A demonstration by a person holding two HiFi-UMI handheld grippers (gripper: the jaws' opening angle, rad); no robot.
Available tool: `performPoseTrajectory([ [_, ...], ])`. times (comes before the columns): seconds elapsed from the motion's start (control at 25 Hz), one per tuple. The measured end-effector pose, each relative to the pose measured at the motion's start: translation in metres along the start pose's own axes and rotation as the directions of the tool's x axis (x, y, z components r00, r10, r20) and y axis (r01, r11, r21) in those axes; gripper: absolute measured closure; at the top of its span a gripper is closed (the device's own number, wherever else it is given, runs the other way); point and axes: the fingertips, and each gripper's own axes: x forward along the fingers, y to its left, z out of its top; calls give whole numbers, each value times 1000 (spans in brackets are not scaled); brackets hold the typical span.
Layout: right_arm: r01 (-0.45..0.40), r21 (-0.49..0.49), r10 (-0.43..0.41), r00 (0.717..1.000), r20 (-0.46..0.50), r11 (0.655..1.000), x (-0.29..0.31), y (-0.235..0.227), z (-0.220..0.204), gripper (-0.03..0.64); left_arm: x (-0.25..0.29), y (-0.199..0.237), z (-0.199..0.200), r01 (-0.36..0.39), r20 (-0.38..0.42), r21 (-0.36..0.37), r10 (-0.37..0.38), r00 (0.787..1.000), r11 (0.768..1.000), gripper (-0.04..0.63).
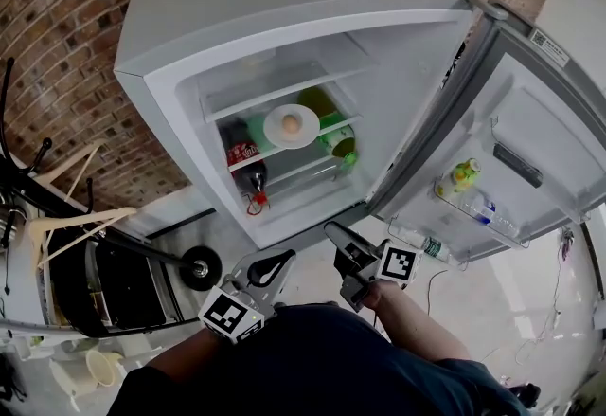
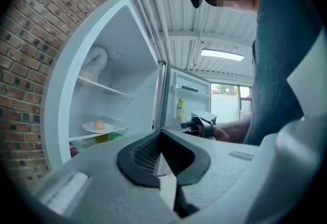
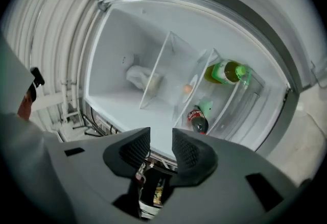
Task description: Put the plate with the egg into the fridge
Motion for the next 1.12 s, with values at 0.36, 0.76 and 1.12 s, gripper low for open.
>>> performPoseTrajectory([
  [0.36, 14, -463, -78, 990, -121, 886, -13, 20, -35, 543, 4, -9, -3, 30, -17, -2, -30, 999, 1000, 592],
  [0.76, 0, -744, -111, 989, -100, 668, -17, 41, -52, 606, 4, -15, -4, 28, -23, -1, -28, 999, 1000, 592],
  [1.12, -5, -786, -125, 987, -105, 619, -18, 45, -58, 607, 3, -20, -4, 24, -24, 14, -23, 999, 1000, 592],
])
